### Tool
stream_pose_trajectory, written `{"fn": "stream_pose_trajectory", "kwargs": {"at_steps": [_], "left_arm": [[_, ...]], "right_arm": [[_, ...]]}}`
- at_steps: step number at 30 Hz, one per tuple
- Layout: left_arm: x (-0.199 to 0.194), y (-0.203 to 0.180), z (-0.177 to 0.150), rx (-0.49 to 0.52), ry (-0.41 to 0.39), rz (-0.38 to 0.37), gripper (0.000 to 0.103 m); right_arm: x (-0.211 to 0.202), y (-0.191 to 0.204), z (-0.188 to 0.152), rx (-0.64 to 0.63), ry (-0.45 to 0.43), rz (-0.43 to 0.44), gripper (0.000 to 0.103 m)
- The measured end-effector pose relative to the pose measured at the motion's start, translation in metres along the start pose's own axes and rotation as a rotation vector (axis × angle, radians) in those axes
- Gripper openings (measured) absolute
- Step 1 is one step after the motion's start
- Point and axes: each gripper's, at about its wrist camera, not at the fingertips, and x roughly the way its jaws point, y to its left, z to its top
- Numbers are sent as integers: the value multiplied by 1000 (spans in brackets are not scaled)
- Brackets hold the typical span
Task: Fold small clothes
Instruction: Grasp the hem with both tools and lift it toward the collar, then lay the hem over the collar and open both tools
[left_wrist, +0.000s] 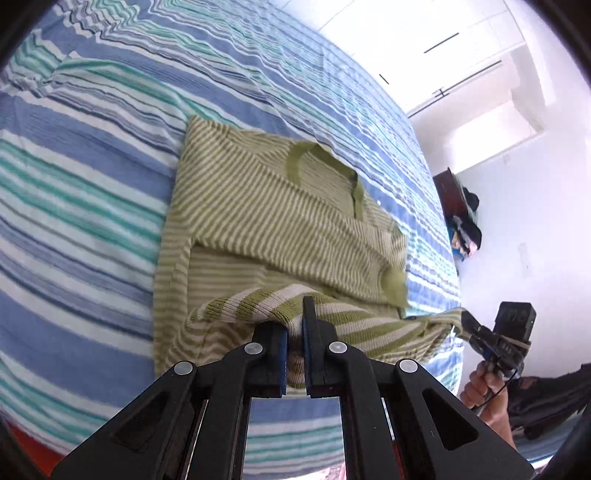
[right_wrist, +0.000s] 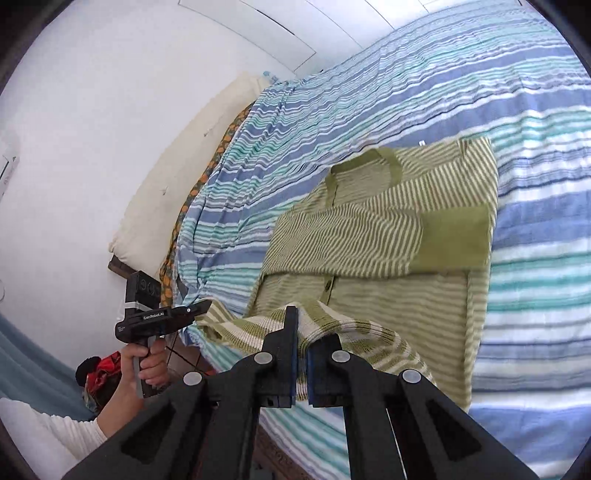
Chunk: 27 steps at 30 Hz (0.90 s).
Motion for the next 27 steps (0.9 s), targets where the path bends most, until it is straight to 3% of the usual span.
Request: {"fn": "stream_pose_trajectory", "kwargs": {"at_steps": [4, 8, 10, 11, 12, 13, 16, 19, 21, 22, 23, 24, 25, 26, 27], "left_arm": [[55, -1, 97, -15, -20, 73, 4], [106, -11, 159, 42, -75, 189, 6], [133, -8, 176, 48, -52, 266, 17], [144, -4, 182, 36, -19, 316, 37], [149, 0, 185, 30, 1, 359, 52], [147, 4, 185, 32, -15, 384, 54], [118, 11, 162, 43, -110, 371, 55], [90, -5, 109, 174, -169, 283, 63], [98, -18, 66, 324, -87, 265, 62], [109, -16, 43, 396, 6, 316, 55], [122, -8, 22, 442, 96, 389, 32], [126, 6, 6, 458, 146, 438, 24], [118, 21, -4, 442, 151, 434, 24], [105, 33, -9, 404, 142, 425, 22], [90, 42, -11, 366, 131, 425, 20]], "right_arm": [[53, -43, 91, 49, -40, -62, 4], [108, -81, 160, 79, -71, -142, 4], [131, -93, 181, 56, -81, -205, 6], [140, -103, 187, 83, -81, -229, 8], [147, -114, 192, 127, -79, -253, 30], [150, -122, 193, 169, -77, -276, 57], [132, -120, 185, 125, -141, -318, 60], [117, -75, 155, -121, -119, -340, 59], [120, -42, 118, -309, -30, -310, 59], [125, -33, 94, -384, 38, -302, 57], [131, -31, 68, -439, 117, -325, 55], [136, -38, 44, -466, 198, -380, 51], [139, -53, 22, -475, 274, -475, 42], [131, -71, 4, -465, 295, -527, 36], [112, -79, -6, -444, 253, -517, 28]]}}
